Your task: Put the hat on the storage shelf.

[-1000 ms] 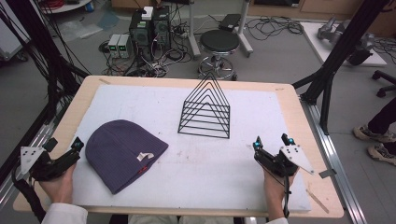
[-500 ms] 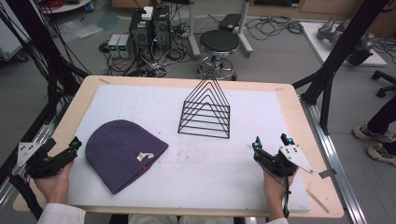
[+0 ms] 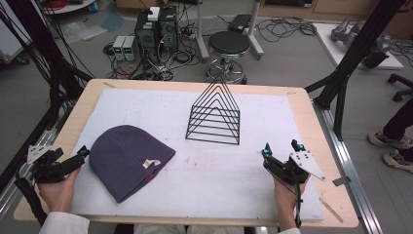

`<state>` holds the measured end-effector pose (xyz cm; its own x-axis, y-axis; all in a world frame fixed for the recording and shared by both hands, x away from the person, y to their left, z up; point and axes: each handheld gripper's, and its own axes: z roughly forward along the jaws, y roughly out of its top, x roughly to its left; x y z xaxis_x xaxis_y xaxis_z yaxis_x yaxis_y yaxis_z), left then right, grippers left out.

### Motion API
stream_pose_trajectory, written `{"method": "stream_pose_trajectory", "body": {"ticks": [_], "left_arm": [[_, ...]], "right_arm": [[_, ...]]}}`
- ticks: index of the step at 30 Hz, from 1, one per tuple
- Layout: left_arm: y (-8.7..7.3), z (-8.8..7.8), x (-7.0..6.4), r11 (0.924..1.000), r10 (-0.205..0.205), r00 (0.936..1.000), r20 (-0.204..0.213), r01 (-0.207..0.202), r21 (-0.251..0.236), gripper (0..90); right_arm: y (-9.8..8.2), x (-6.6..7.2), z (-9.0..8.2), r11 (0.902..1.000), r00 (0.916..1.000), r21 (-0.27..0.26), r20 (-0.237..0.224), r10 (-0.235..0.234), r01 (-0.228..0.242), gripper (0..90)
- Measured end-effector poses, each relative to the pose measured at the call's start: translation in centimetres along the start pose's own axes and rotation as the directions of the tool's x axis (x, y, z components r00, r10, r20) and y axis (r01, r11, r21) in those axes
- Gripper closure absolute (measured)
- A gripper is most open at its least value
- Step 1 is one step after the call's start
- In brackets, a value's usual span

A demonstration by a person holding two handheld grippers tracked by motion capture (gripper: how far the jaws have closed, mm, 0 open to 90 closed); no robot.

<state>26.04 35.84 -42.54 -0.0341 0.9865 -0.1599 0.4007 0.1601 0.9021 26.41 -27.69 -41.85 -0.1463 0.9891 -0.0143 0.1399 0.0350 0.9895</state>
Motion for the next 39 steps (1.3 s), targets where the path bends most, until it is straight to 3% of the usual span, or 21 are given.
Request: {"method": "stream_pose_trajectory", "body": {"ticks": [7, 13, 24, 33, 39], "left_arm": [[-0.1, 0.8, -0.2, 0.9982, -0.002, 0.9993, 0.038, 0.000, 0.060, 15.6], [0.0, 1.9, -1.3, 0.9907, 0.021, 0.9971, 0.072, -0.031, 0.133, 15.6], [-0.2, 3.4, -2.7, 0.9748, 0.029, 0.9973, 0.068, -0.043, 0.219, 15.6], [-0.4, 3.8, -2.5, 0.9663, 0.028, 0.9981, 0.055, -0.041, 0.254, 15.6], [-0.4, 3.9, -2.3, 0.9641, 0.015, 0.9970, 0.076, -0.034, 0.263, 18.6]], "right_arm": [[0.0, 0.2, 0.1, 1.0000, 1.0000, 0.009, -0.008, -0.002, 0.003, 11.0], [0.0, 0.6, 0.2, 0.9997, 0.9997, 0.015, -0.020, -0.017, 0.018, 11.0], [-0.1, 0.6, 0.2, 0.9995, 0.9993, 0.012, -0.023, -0.028, 0.028, 11.0], [-0.1, 0.7, 0.2, 0.9997, 0.9995, 0.017, -0.027, -0.019, 0.019, 11.0], [-0.1, 0.7, 0.2, 0.9996, 0.9995, 0.019, -0.027, -0.019, 0.019, 11.0]]}}
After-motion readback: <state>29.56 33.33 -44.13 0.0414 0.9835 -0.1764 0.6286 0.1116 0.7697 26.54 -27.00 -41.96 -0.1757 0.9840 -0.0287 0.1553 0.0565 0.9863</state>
